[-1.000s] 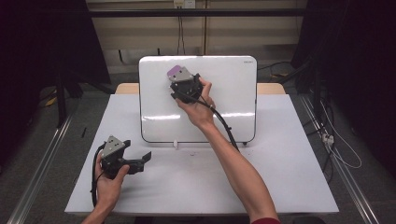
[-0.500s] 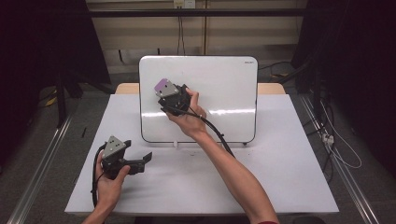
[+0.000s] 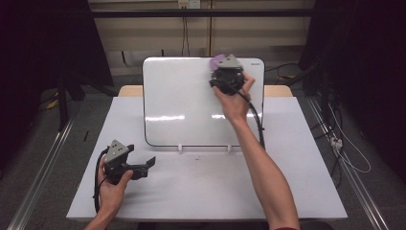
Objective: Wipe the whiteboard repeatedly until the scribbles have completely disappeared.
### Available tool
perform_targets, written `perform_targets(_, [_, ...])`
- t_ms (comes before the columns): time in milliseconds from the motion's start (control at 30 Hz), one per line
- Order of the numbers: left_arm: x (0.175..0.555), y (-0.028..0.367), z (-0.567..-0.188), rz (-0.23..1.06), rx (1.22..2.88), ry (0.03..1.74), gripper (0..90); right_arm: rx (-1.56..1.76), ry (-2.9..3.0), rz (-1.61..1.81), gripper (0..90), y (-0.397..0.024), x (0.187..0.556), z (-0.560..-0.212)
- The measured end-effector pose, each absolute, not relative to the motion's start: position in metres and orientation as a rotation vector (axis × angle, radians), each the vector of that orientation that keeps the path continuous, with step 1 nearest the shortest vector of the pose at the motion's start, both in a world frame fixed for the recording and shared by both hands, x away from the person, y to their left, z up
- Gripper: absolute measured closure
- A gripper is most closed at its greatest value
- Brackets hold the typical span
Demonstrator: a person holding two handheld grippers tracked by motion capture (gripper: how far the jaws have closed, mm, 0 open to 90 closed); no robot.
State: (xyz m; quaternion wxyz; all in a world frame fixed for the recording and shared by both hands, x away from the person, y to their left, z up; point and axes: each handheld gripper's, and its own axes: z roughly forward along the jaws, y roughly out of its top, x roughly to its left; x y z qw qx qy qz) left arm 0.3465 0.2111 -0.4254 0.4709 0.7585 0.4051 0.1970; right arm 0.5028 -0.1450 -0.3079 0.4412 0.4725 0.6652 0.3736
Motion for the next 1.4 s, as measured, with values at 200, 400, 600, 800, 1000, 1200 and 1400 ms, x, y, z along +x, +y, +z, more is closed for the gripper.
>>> perform_targets(200, [0.348,0.209,-0.426,0.483,1.862,0.992,5.7,1.307,1.522,0.925,41.9,-0.215,0.491,-0.312])
perform_targets(400, [0.350,0.208,-0.426,0.477,1.860,0.993,5.7,1.279,1.542,0.923,41.8,-0.202,0.488,-0.319])
perform_targets(600, [0.348,0.209,-0.425,0.482,1.858,0.987,5.7,1.185,1.628,0.961,41.9,-0.146,0.494,-0.319])
perform_targets(800, [0.348,0.210,-0.425,0.479,1.856,0.985,5.7,1.122,1.683,0.983,41.8,-0.104,0.503,-0.317])
perform_targets(1000, [0.348,0.209,-0.426,0.475,1.858,0.987,5.7,1.051,1.750,0.996,41.8,-0.066,0.507,-0.316])
perform_targets(1200, [0.348,0.211,-0.425,0.475,1.854,0.986,5.8,0.972,1.815,0.989,41.8,-0.028,0.507,-0.321])
perform_targets(1400, [0.347,0.210,-0.425,0.473,1.853,0.983,5.9,0.875,1.888,0.971,41.8,-0.002,0.502,-0.330])
